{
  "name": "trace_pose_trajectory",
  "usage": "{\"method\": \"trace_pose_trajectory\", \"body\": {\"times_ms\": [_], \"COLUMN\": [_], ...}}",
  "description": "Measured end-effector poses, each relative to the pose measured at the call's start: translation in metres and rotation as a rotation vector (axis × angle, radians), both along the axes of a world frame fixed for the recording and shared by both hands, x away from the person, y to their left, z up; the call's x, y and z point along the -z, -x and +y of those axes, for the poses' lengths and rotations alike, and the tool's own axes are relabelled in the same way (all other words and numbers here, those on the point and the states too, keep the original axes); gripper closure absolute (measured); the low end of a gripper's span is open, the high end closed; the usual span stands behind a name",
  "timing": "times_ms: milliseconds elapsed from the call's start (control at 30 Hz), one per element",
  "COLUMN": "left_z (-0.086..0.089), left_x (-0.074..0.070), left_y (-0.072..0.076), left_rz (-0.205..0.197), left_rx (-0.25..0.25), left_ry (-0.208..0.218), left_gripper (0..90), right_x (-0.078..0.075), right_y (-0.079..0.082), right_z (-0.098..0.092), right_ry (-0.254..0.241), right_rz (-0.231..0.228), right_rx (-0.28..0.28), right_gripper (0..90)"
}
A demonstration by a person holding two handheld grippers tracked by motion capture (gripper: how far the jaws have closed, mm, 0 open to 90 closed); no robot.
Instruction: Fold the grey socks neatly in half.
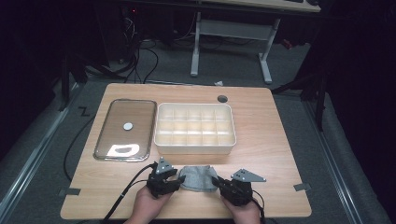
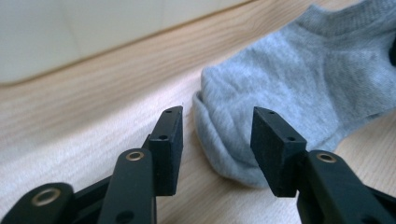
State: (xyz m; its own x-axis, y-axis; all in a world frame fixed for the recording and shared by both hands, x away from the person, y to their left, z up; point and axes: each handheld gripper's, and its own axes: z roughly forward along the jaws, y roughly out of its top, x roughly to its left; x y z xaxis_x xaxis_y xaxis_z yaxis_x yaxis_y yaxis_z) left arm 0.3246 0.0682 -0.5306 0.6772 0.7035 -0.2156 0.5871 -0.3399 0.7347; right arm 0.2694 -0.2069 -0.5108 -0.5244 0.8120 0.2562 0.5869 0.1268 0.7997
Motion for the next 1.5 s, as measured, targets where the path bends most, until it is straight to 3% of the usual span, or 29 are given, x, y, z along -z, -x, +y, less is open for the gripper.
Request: {"method": "trace_pose_trajectory", "body": {"times_ms": [33, 133, 200, 367, 567, 833, 1100, 1233, 1333, 1500], "left_z": [0.001, 0.004, 0.006, 0.012, 0.012, 0.012, 0.012, 0.012, 0.012, 0.013], "left_x": [0.001, 0.002, 0.002, 0.003, 0.003, 0.003, 0.003, 0.003, 0.003, 0.003], "left_y": [-0.001, -0.002, -0.002, -0.001, 0.001, 0.002, 0.001, 0.001, 0.001, 0.001], "left_rz": [0.011, 0.025, 0.032, 0.037, 0.034, 0.041, 0.051, 0.053, 0.057, 0.059], "left_rx": [0.005, 0.008, 0.009, 0.027, 0.054, 0.069, 0.067, 0.063, 0.061, 0.062], "left_ry": [0.014, 0.067, 0.091, 0.145, 0.152, 0.152, 0.147, 0.147, 0.148, 0.154], "left_gripper": [55.5, 73.2, 78.3, 79.8, 79.6, 79.5, 77.2, 75.7, 74.3, 72.2], "right_x": [0.0, 0.001, 0.0, -0.003, -0.011, -0.018, -0.009, -0.016, -0.031, -0.032], "right_y": [0.0, 0.001, 0.001, -0.001, -0.006, -0.017, -0.028, -0.025, -0.013, -0.003], "right_z": [0.0, 0.001, 0.003, 0.011, 0.03, 0.067, 0.092, 0.089, 0.079, 0.07], "right_ry": [0.003, 0.019, 0.053, 0.118, 0.197, 0.276, 0.28, 0.256, 0.216, 0.209], "right_rz": [0.0, 0.007, 0.004, 0.003, 0.002, 0.006, 0.028, 0.003, -0.043, -0.061], "right_rx": [-0.001, 0.007, 0.017, 0.027, 0.032, -0.033, -0.09, -0.089, -0.064, -0.041], "right_gripper": [84.7, 84.3, 83.8, 83.4, 82.6, 82.5, 75.6, 69.2, 66.5, 66.1]}}
